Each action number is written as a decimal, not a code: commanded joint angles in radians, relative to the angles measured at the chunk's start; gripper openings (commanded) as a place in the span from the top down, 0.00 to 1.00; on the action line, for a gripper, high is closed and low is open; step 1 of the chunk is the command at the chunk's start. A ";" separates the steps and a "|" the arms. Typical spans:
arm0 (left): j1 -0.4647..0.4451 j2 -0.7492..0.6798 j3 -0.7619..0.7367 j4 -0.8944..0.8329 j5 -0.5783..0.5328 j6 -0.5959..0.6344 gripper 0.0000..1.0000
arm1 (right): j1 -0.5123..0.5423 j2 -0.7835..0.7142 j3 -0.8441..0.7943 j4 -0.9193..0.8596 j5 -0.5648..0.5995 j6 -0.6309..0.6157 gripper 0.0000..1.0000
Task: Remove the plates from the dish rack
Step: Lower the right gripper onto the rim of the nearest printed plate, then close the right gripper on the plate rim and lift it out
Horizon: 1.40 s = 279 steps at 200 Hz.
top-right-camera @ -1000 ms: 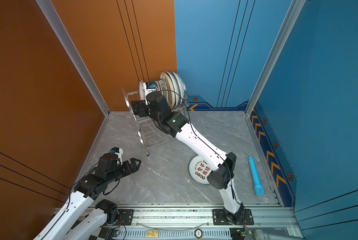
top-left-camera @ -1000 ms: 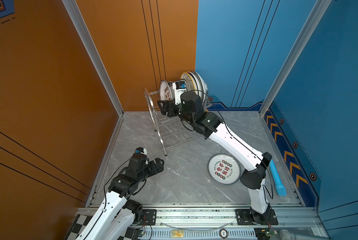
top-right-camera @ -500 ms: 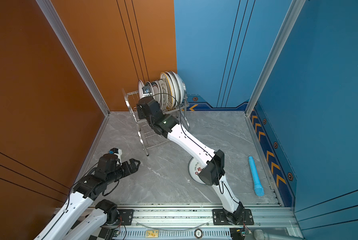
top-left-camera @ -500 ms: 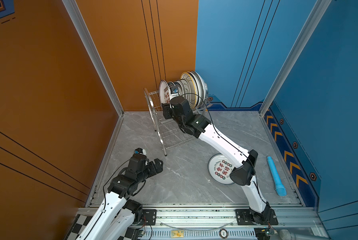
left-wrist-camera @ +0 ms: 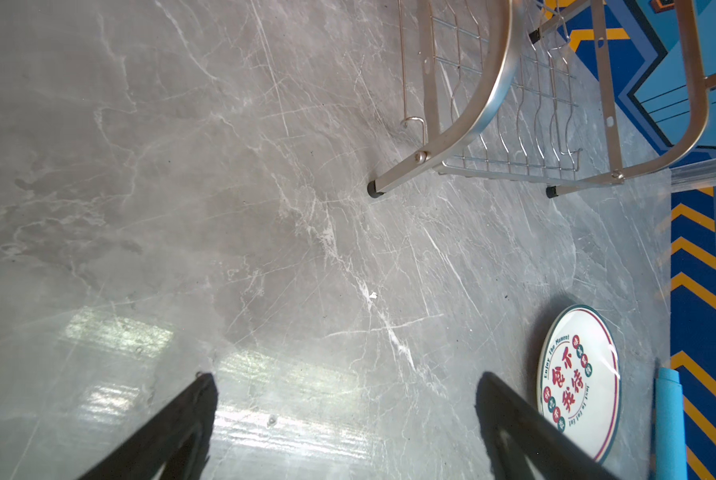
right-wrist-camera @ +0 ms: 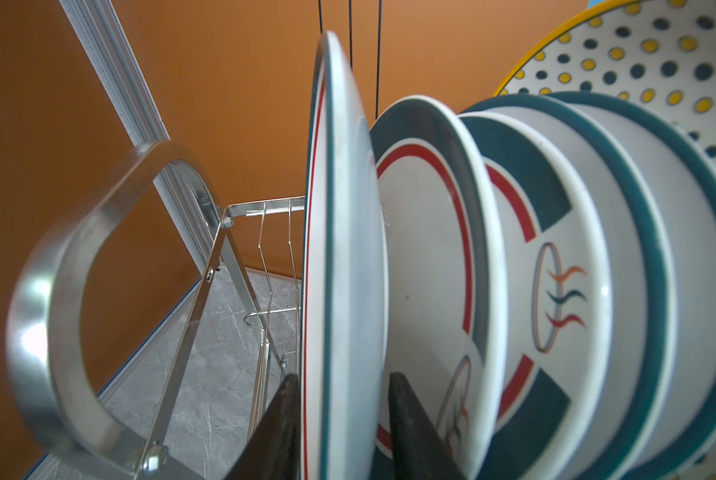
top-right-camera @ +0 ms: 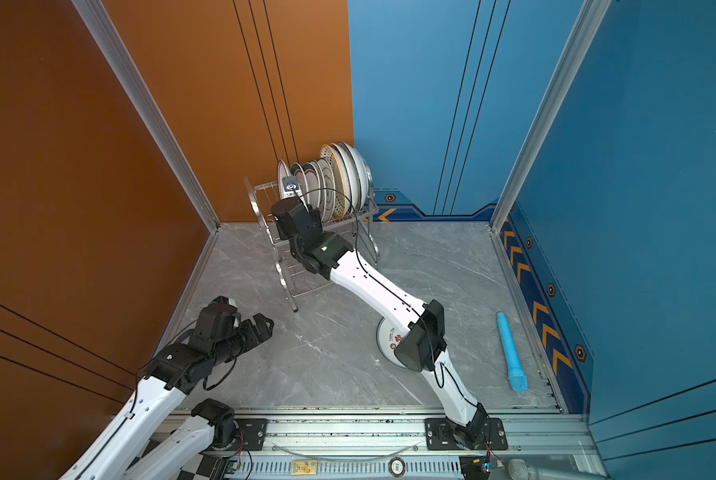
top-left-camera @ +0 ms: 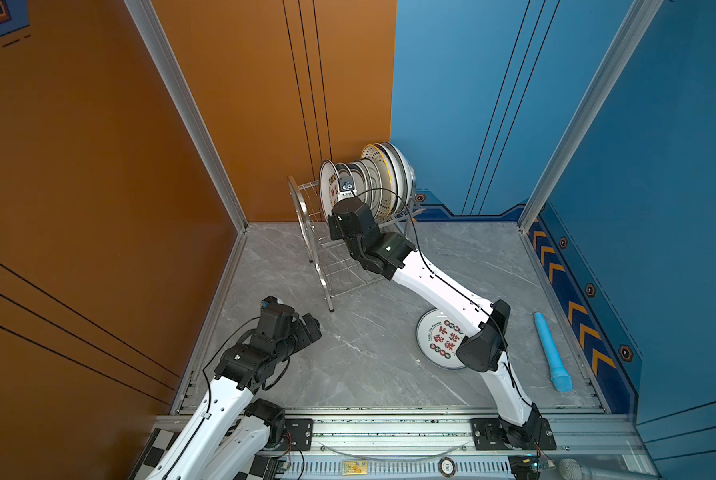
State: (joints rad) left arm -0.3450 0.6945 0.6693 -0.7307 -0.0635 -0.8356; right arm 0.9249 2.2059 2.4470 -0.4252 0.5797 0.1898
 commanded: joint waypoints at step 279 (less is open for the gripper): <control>0.098 0.053 0.131 -0.052 0.088 0.148 0.02 | 0.085 0.091 0.016 0.530 0.362 -0.332 1.00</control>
State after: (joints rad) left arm -0.2596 0.7662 0.7692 -0.7605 0.0128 -0.7090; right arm 0.9951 2.3024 2.4489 -0.0628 0.9291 -0.0956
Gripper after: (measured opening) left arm 0.979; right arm 0.078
